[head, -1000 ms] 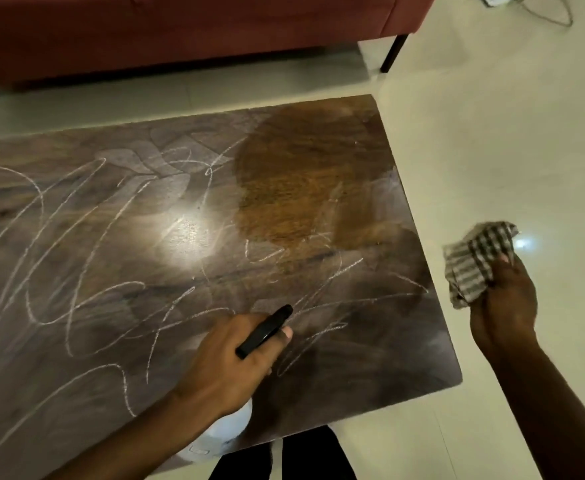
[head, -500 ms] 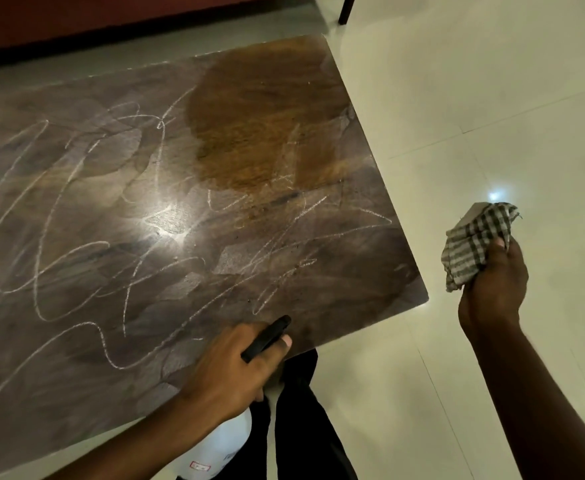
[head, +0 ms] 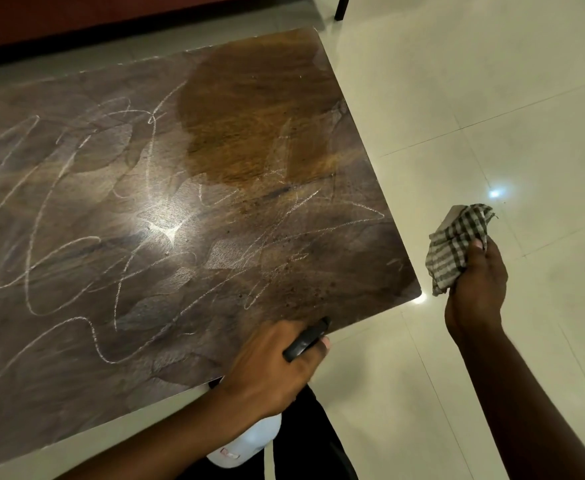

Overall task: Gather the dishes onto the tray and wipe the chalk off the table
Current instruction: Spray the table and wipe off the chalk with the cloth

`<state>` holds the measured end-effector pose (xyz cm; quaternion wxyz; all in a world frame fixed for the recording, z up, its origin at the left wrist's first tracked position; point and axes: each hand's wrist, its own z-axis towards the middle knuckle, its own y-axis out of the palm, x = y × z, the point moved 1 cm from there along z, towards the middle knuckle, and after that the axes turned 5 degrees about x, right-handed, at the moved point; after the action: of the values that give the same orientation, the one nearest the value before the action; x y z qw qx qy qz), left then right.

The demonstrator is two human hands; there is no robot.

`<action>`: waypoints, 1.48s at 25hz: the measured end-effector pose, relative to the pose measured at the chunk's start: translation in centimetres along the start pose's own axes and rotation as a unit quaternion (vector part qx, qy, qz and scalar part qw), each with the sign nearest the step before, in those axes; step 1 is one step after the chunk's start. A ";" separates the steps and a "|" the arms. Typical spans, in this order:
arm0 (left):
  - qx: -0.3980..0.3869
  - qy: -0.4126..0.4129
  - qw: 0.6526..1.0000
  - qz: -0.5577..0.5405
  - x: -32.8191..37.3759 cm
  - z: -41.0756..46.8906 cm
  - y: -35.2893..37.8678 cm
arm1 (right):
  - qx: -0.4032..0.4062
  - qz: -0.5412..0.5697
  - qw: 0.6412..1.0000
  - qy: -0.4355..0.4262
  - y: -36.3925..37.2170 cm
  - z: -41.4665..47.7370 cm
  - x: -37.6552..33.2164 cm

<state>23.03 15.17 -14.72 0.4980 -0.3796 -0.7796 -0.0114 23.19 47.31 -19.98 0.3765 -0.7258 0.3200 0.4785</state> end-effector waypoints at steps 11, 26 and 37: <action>0.019 0.010 0.999 0.039 3.1 4.6 2.3 | -0.127 -0.326 0.925 -0.148 -1.6 -2.5 4.0; 0.120 -0.054 0.986 -0.106 1.1 10.1 -6.4 | -0.313 -0.483 0.736 -0.358 9.4 0.5 3.8; 0.183 -0.091 0.968 -0.142 -1.6 8.5 -11.7 | -0.606 -0.399 0.345 -0.595 7.5 -1.7 6.5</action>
<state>9.80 9.28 -16.03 0.4791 -0.1665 -0.8565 0.0958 19.93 41.30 -27.41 0.0712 -0.3220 -0.6936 0.6404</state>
